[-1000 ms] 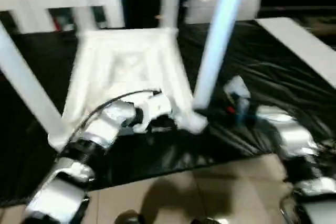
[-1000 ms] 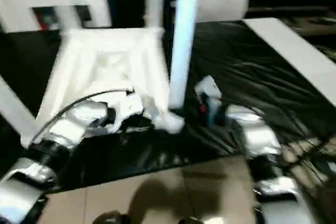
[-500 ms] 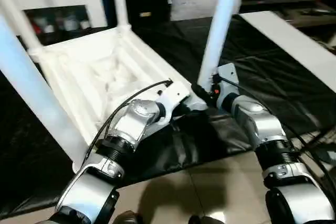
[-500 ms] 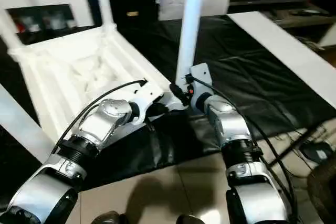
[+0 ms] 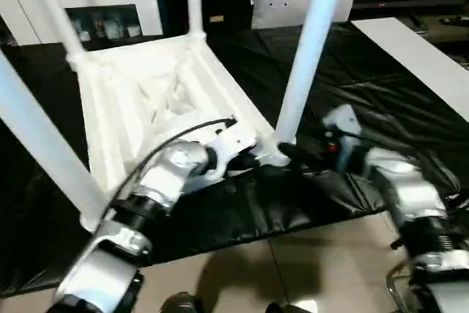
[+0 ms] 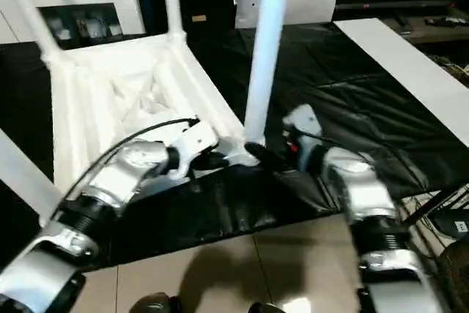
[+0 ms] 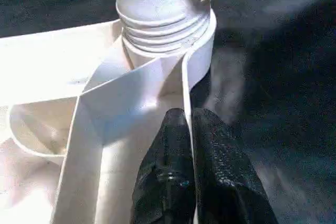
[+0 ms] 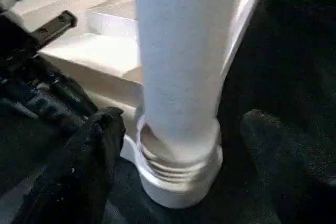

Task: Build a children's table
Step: Rotate leg to tighten

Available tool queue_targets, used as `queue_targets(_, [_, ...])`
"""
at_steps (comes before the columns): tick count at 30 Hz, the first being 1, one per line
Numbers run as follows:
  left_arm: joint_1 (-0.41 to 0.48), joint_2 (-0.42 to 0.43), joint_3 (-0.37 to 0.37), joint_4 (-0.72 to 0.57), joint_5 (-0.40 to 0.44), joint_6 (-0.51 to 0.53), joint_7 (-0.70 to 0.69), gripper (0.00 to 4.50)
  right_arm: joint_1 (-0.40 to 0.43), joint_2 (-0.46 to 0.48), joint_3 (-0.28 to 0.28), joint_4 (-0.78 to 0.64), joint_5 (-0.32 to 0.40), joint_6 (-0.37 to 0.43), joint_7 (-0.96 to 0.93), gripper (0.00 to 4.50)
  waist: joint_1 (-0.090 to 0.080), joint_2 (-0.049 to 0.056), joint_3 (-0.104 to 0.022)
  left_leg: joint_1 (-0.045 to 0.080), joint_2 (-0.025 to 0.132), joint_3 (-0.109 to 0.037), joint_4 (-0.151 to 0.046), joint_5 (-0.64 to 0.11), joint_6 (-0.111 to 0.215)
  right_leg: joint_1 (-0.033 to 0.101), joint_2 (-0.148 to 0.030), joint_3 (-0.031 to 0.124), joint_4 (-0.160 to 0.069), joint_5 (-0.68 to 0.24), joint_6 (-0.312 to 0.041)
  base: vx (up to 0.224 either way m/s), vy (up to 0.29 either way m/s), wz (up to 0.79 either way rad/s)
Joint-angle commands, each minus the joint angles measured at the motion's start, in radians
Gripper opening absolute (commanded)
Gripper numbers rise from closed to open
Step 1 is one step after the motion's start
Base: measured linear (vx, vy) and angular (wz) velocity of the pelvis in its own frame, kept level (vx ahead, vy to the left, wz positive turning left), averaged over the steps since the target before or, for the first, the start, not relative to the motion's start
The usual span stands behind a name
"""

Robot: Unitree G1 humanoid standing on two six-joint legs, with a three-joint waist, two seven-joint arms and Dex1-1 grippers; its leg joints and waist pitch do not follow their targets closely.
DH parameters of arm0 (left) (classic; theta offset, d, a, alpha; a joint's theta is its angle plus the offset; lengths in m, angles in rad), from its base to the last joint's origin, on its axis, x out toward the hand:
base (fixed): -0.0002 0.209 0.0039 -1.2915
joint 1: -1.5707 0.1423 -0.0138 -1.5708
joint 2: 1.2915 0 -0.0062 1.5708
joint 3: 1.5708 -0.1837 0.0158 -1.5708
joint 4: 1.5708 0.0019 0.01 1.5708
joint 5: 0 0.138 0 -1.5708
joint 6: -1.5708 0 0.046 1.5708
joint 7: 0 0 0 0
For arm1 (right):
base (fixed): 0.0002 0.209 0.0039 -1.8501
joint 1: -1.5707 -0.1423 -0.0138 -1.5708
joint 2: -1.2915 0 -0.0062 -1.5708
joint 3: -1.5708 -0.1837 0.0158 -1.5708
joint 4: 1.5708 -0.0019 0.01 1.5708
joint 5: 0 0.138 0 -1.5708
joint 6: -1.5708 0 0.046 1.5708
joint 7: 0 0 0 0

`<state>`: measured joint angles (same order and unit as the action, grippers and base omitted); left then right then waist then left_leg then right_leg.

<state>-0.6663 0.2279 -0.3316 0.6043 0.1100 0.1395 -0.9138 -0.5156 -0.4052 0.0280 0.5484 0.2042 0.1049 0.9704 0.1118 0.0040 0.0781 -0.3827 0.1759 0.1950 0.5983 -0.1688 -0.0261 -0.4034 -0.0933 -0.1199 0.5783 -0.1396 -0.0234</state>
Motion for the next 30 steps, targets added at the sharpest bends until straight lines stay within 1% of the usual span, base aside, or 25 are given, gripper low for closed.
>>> queue_targets(1, [0.01, 0.027, -0.045, -0.015, -0.004, -0.059, -0.092, 0.0, -0.008, -0.028, 0.0, -0.017, 0.019, -0.017, 0.069, 4.27, 0.001, -0.001, -0.085, 0.029, 0.066, -0.034, -0.072, -0.311, 0.024, 0.05, -0.084, 0.056, -0.083, -0.41, -0.159, 0.0, 0.0, 0.0])
queue_targets(2, [0.013, 0.049, -0.056, -0.017, -0.006, -0.096, -0.137, 0.0, -0.01, -0.051, 0.012, -0.018, 0.029, -0.015, 0.13, 4.27, 0.001, -0.003, -0.085, 0.03, 0.066, -0.033, -0.071, -0.316, 0.022, 0.049, -0.084, 0.057, -0.084, -0.416, -0.158, 0.0, 0.0, 0.0])
queue_targets(3, [0.014, 0.06, -0.062, -0.02, -0.007, -0.11, -0.162, 0.0, -0.008, -0.064, 0.023, -0.023, 0.031, -0.019, 0.168, 4.27, 0.004, -0.002, -0.085, 0.03, 0.065, -0.034, -0.071, -0.32, 0.025, 0.05, -0.084, 0.055, -0.085, -0.422, -0.158, 0.0, 0.0, 0.0])
queue_targets(4, [0.014, 0.065, -0.065, -0.021, -0.007, -0.115, -0.172, 0.0, -0.007, -0.069, 0.028, -0.025, 0.032, -0.022, 0.184, 4.27, 0.008, -0.001, -0.086, 0.032, 0.067, -0.032, -0.07, -0.32, 0.028, 0.048, -0.083, 0.056, -0.084, -0.422, -0.157, 0.0, 0.0, 0.0])
queue_targets(5, [0.014, 0.083, -0.075, -0.024, -0.009, -0.143, -0.217, 0.0, -0.001, -0.092, 0.051, -0.036, 0.03, -0.034, 0.255, 4.27, 0.008, 0.0, -0.084, 0.034, 0.069, -0.031, -0.071, -0.321, 0.025, 0.044, -0.082, 0.058, -0.083, -0.414, -0.165, 0.0, 0.0, 0.0])
queue_targets(6, [0.014, 0.088, -0.078, -0.023, -0.01, -0.154, -0.232, 0.0, 0.0, -0.097, 0.058, -0.037, 0.027, -0.04, 0.272, 4.27, 0.011, 0.001, -0.085, 0.035, 0.069, -0.032, -0.07, -0.325, 0.025, 0.045, -0.083, 0.056, -0.083, -0.415, -0.166, 0.0, 0.0, 0.0])
queue_targets(7, [0.014, 0.093, -0.08, -0.023, -0.012, -0.165, -0.247, 0.0, 0.001, -0.102, 0.064, -0.039, 0.024, -0.047, 0.288, 4.27, 0.014, 0.002, -0.086, 0.031, 0.071, -0.034, -0.072, -0.322, 0.024, 0.048, -0.085, 0.057, -0.079, -0.403, -0.169, 0.0, 0.0, 0.0])
queue_targets(8, [0.013, 0.105, -0.087, -0.023, -0.018, -0.195, -0.291, 0.0, 0.001, -0.112, 0.079, -0.04, 0.02, -0.058, 0.326, 4.27, 0.017, 0.003, -0.087, 0.03, 0.072, -0.034, -0.073, -0.32, 0.024, 0.048, -0.084, 0.057, -0.076, -0.391, -0.173, 0.0, 0.0, 0.0])
queue_targets(10, [0.016, 0.118, -0.098, -0.03, -0.029, -0.213, -0.34, 0.0, -0.004, -0.113, 0.086, -0.036, 0.024, -0.061, 0.354, 3.93, 0.02, 0.003, -0.088, 0.031, 0.074, -0.034, -0.073, -0.316, 0.02, 0.047, -0.085, 0.059, -0.071, -0.367, -0.186, 0.0, 0.0, 0.0])
queue_targets(11, [0.017, 0.129, -0.112, -0.038, -0.03, -0.232, -0.375, 0.0, -0.013, -0.111, 0.09, -0.03, 0.03, -0.051, 0.374, 3.93, 0.026, 0.004, -0.088, 0.033, 0.075, -0.033, -0.074, -0.31, 0.019, 0.045, -0.085, 0.06, -0.068, -0.349, -0.195, 0.0, 0.0, 0.0])
queue_targets(12, [0.017, 0.129, -0.112, -0.038, -0.03, -0.232, -0.375, 0.0, -0.013, -0.111, 0.09, -0.03, 0.03, -0.051, 0.374, 3.87, 0.03, 0.005, -0.089, 0.034, 0.075, -0.032, -0.073, -0.311, 0.019, 0.044, -0.085, 0.061, -0.067, -0.342, -0.201, 0.0, 0.0, 0.0])
queue_targets(14, [0.015, 0.137, -0.123, -0.039, -0.034, -0.248, -0.403, 0.0, -0.021, -0.112, 0.094, -0.022, 0.036, -0.044, 0.395, 3.58, 0.036, 0.005, -0.09, 0.036, 0.076, -0.029, -0.073, -0.303, 0.017, 0.045, -0.085, 0.063, -0.063, -0.312, -0.216, 0.0, 0.0, 0.0])
queue_targets(15, [0.014, 0.139, -0.125, -0.038, -0.036, -0.253, -0.412, 0.0, -0.023, -0.113, 0.094, -0.019, 0.037, -0.046, 0.403, 3.49, 0.039, 0.004, -0.091, 0.033, 0.076, -0.03, -0.072, -0.298, 0.018, 0.048, -0.086, 0.063, -0.06, -0.309, -0.215, 0.0, 0.0, 0.0])
queue_targets(18, [0.015, 0.152, -0.137, -0.045, -0.031, -0.271, -0.447, 0.0, -0.024, -0.11, 0.098, -0.023, 0.055, -0.025, 0.438, 3.38, 0.042, 0.004, -0.09, 0.032, 0.076, -0.031, -0.073, -0.292, 0.019, 0.047, -0.086, 0.063, -0.059, -0.308, -0.213, 0.0, 0.0, 0.0])
queue_targets(19, [0.015, 0.153, -0.137, -0.045, -0.03, -0.274, -0.452, 0.0, -0.023, -0.109, 0.098, -0.024, 0.058, -0.022, 0.443, 3.26, 0.043, 0.005, -0.09, 0.031, 0.076, -0.031, -0.073, -0.296, 0.02, 0.049, -0.087, 0.063, -0.061, -0.315, -0.211, 0.0, 0.0, 0.0])
queue_targets(20, [0.015, 0.154, -0.136, -0.044, -0.03, -0.278, -0.458, 0.0, -0.024, -0.109, 0.098, -0.025, 0.062, -0.02, 0.449, 3.13, 0.043, 0.004, -0.089, 0.03, 0.076, -0.032, -0.074, -0.297, 0.018, 0.048, -0.087, 0.062, -0.061, -0.323, -0.208, 0.0, 0.0, 0.0])
queue_targets(21, [0.016, 0.155, -0.135, -0.045, -0.03, -0.279, -0.464, 0.0, -0.021, -0.106, 0.098, -0.029, 0.068, -0.015, 0.458, 3.03, 0.043, 0.006, -0.087, 0.032, 0.075, -0.032, -0.074, -0.304, 0.015, 0.047, -0.087, 0.062, -0.064, -0.336, -0.204, 0.0, 0.0, 0.0])
queue_targets(25, [0.017, 0.161, -0.141, -0.046, -0.034, -0.287, -0.478, 0.0, -0.011, -0.099, 0.1, -0.042, 0.079, -0.003, 0.479, 2.81, 0.043, 0.005, -0.087, 0.032, 0.076, -0.034, -0.075, -0.314, 0.012, 0.048, -0.088, 0.062, -0.065, -0.36, -0.196, 0.0, 0.0, 0.0])
queue_targets(26, [0.018, 0.162, -0.142, -0.046, -0.034, -0.287, -0.479, 0.0, -0.009, -0.097, 0.1, -0.045, 0.08, 0.0, 0.48, 2.6, 0.043, 0.005, -0.085, 0.033, 0.076, -0.033, -0.076, -0.319, 0.009, 0.046, -0.087, 0.062, -0.067, -0.369, -0.194, 0.0, 0.0, 0.0])
queue_targets(27, [0.019, 0.162, -0.141, -0.046, -0.032, -0.289, -0.48, 0.0, -0.006, -0.094, 0.1, -0.049, 0.082, 0.005, 0.485, 2.6, 0.043, 0.005, -0.086, 0.033, 0.077, -0.034, -0.076, -0.321, 0.005, 0.046, -0.087, 0.062, -0.066, -0.369, -0.195, 0.0, 0.0, 0.0])
queue_targets(30, [0.019, 0.163, -0.14, -0.046, -0.03, -0.29, -0.481, 0.0, -0.005, -0.09, 0.1, -0.052, 0.083, 0.008, 0.487, 2.29, 0.043, 0.005, -0.085, 0.034, 0.076, -0.034, -0.077, -0.326, 0.002, 0.046, -0.088, 0.063, -0.066, -0.362, -0.2, 0.0, 0.0, 0.0])
